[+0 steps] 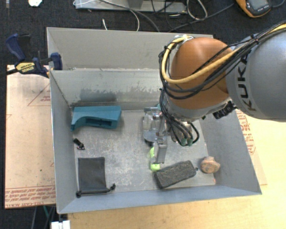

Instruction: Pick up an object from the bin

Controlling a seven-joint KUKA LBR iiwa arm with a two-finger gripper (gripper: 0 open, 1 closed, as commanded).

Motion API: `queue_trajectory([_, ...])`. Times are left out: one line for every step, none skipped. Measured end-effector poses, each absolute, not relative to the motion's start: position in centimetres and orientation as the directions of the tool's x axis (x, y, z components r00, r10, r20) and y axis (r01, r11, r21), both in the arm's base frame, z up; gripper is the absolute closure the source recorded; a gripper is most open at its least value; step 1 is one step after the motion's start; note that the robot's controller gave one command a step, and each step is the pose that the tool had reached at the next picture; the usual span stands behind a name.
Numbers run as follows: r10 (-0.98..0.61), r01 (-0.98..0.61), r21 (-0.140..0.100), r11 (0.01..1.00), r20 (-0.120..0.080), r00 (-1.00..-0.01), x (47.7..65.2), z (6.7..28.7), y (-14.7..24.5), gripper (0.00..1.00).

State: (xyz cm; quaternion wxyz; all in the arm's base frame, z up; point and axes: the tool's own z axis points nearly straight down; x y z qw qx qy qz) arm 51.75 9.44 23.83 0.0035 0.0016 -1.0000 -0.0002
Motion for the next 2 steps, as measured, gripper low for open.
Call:
queue_trajectory([0.0, 0.0, 0.001, 1.0, -0.001, -1.0, 51.9, 24.2, 9.4, 0.0])
queue_trajectory([-0.041, -0.041, 0.004, 0.999, -0.011, -0.999, 51.7, 22.2, 8.4, 0.0])
